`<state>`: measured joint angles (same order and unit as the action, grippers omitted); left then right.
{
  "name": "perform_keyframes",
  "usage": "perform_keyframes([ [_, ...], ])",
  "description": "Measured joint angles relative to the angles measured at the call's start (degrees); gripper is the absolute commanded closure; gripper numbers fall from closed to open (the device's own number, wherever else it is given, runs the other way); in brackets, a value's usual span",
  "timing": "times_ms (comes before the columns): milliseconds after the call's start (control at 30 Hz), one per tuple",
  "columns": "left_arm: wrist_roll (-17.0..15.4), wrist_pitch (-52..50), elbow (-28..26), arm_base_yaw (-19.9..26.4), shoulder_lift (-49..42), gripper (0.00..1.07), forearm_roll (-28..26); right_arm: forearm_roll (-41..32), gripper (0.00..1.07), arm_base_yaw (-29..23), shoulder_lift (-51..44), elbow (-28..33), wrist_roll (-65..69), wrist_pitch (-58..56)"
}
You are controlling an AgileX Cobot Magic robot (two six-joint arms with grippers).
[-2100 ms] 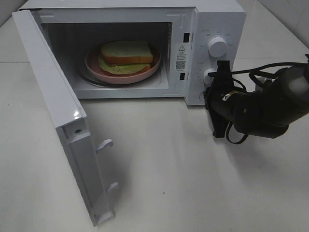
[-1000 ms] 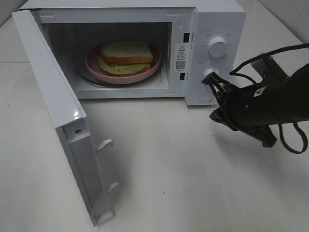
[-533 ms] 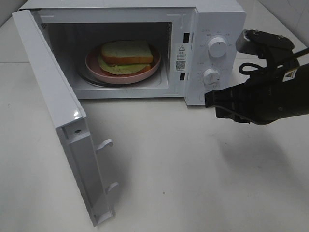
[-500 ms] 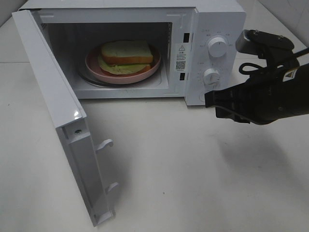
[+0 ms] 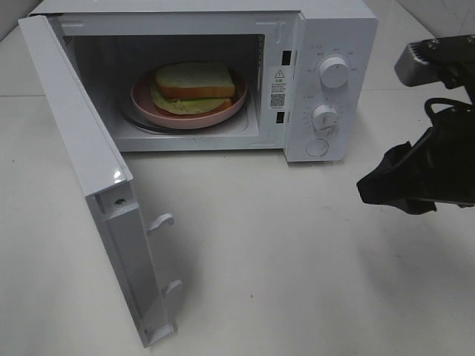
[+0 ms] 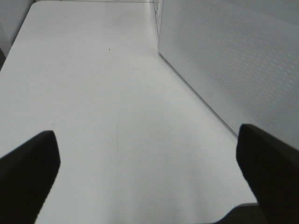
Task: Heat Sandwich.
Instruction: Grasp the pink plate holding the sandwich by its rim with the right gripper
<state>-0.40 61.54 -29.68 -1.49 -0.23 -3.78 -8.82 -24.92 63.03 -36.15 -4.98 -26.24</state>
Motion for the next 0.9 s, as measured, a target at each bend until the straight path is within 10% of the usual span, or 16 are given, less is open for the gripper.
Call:
perform_keyframes([
  [900,0.0,0.0,0.0,0.0,0.0,0.09,0.0,15.5,0.31,0.0,-1.8,-5.0,-43.7,-4.9],
])
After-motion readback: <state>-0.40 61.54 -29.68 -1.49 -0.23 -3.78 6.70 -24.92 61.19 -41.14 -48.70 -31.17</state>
